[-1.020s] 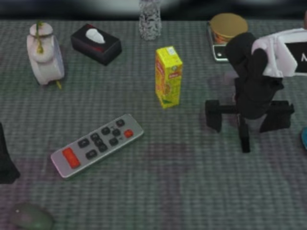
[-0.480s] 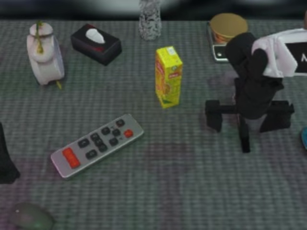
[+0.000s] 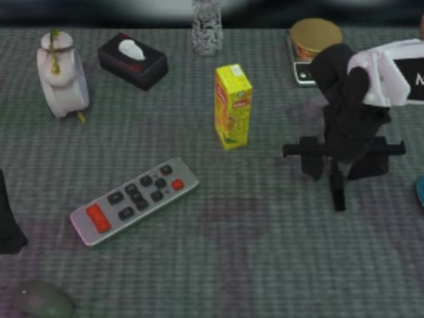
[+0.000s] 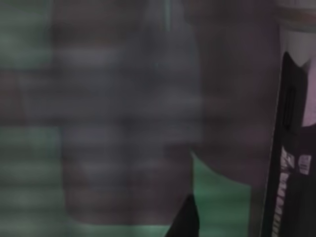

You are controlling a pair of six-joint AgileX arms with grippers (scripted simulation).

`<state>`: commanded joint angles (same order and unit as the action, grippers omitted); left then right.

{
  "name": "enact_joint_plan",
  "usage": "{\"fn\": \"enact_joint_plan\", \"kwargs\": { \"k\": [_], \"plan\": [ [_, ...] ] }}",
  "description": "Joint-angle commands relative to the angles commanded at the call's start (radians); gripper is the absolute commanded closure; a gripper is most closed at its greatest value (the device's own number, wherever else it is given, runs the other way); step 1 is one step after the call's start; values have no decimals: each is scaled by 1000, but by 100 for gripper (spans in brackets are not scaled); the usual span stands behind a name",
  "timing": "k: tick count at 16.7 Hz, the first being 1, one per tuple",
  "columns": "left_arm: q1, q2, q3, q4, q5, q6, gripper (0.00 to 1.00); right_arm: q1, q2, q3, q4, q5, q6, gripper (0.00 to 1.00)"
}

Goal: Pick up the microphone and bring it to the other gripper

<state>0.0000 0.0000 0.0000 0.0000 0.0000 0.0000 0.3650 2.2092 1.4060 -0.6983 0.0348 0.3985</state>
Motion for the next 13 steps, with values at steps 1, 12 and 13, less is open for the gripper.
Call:
{"fn": "enact_joint_plan", "kwargs": {
  "k": [1, 12, 13],
  "plan": [
    [0, 0, 0, 0, 0, 0, 0, 0, 0, 0, 0, 0, 0, 100],
    [0, 0, 0, 0, 0, 0, 0, 2, -57, 15, 11, 7, -21, 100],
    [0, 0, 0, 0, 0, 0, 0, 3, -62, 9, 42, -4, -29, 100]
  ]
}}
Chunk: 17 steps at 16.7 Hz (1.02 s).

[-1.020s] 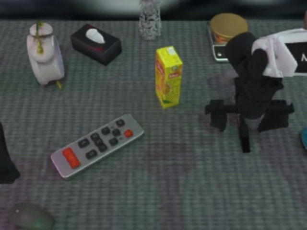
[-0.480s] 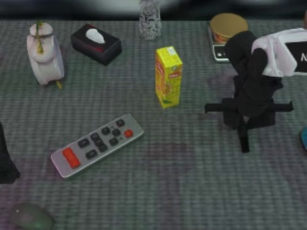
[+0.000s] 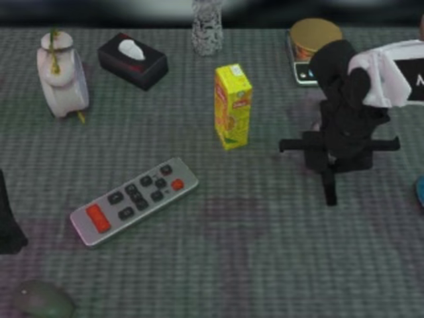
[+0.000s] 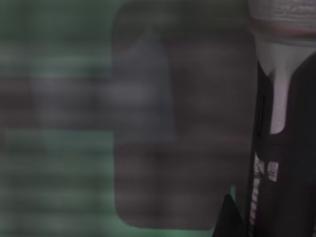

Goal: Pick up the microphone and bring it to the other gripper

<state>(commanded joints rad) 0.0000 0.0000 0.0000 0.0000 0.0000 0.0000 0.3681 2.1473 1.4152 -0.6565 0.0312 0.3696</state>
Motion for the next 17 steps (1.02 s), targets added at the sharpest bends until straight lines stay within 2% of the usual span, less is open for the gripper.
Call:
{"fn": "enact_joint_plan", "kwargs": {
  "k": [5, 13, 17],
  "plan": [
    [0, 0, 0, 0, 0, 0, 0, 0, -55, -75, 291, -92, -70, 100],
    [0, 0, 0, 0, 0, 0, 0, -6, -202, -301, 1052, -306, -234, 100],
    [0, 0, 0, 0, 0, 0, 0, -9, -293, -391, 1342, -395, -309, 100]
  ]
}}
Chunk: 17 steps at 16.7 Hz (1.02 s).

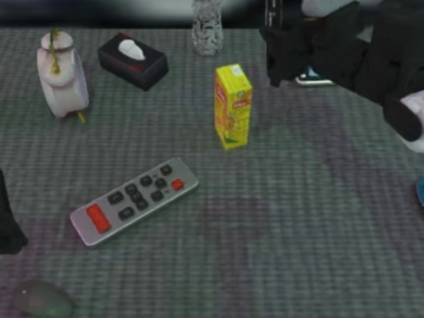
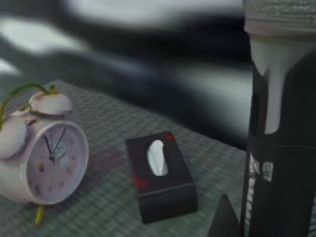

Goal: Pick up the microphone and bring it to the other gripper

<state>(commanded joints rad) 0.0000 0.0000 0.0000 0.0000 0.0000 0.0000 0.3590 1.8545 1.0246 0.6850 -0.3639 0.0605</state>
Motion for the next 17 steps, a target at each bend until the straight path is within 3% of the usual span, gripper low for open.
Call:
{"fn": "enact_joint_plan", "kwargs": {
  "k": [4, 10, 13, 17],
  "plan": [
    [0, 0, 0, 0, 0, 0, 0, -3, -63, -42, 125, -44, -42, 100],
    [0, 0, 0, 0, 0, 0, 0, 4, -65, -41, 127, -42, -41, 100],
    [0, 0, 0, 0, 0, 0, 0, 60, -122, -75, 114, 11, -37, 100],
    [0, 0, 0, 0, 0, 0, 0, 186, -250, -155, 84, 133, -28, 100]
  ]
}}
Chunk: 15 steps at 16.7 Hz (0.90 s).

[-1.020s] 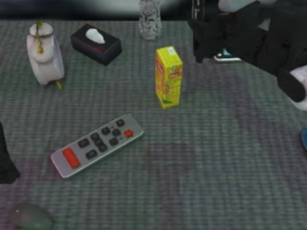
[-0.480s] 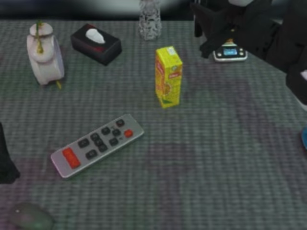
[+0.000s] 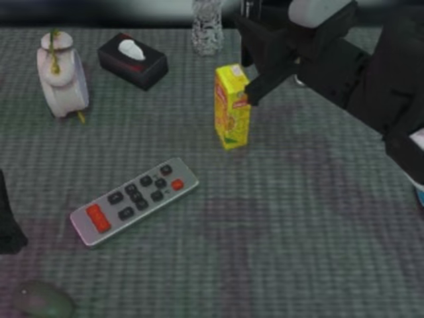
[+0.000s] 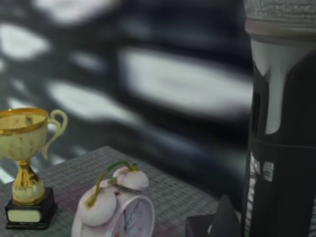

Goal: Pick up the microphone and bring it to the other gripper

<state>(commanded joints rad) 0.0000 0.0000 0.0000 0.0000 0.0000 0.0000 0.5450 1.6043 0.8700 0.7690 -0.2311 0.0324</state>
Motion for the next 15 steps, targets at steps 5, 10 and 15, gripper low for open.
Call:
{"fn": "enact_joint_plan", "kwargs": {
  "k": [5, 10, 15],
  "plan": [
    [0, 0, 0, 0, 0, 0, 0, 81, -83, -47, -16, 75, 5, 100],
    [0, 0, 0, 0, 0, 0, 0, 80, -82, -46, -16, 74, 6, 100],
    [-1, 2, 1, 1, 1, 0, 0, 81, -83, -47, -16, 75, 5, 100]
  ]
}}
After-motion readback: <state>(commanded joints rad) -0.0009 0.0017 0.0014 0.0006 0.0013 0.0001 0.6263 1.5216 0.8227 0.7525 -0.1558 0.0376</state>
